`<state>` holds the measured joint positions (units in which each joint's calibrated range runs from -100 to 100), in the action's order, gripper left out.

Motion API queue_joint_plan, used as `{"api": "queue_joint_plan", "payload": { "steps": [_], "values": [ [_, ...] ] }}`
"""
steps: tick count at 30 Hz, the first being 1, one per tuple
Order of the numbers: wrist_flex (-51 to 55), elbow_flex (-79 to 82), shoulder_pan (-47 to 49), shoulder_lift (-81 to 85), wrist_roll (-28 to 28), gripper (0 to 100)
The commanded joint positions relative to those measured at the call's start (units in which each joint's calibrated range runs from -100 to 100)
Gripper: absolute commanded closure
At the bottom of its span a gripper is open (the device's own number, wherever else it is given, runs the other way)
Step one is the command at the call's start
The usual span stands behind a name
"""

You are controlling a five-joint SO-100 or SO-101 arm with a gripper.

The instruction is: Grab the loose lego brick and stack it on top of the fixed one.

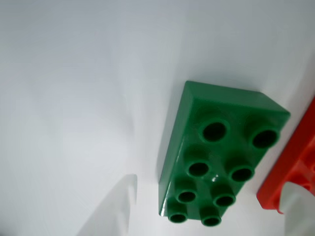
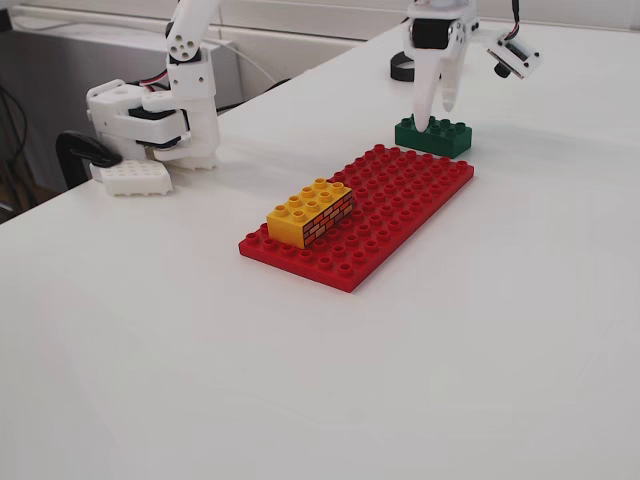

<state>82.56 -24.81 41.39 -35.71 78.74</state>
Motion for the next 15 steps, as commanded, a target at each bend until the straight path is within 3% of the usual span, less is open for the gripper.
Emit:
{"api": "queue_joint_plan", "payload": {
  "steps": [1, 10, 15],
  "values": [
    [-0.51, -0.26, 0.15, -0.78, 0.25, 69],
    [-2.94, 0.01, 0.22, -3.15, 0.25, 70],
    [-4.41, 2.18, 0.59, -3.07, 0.82, 87]
  ]
}}
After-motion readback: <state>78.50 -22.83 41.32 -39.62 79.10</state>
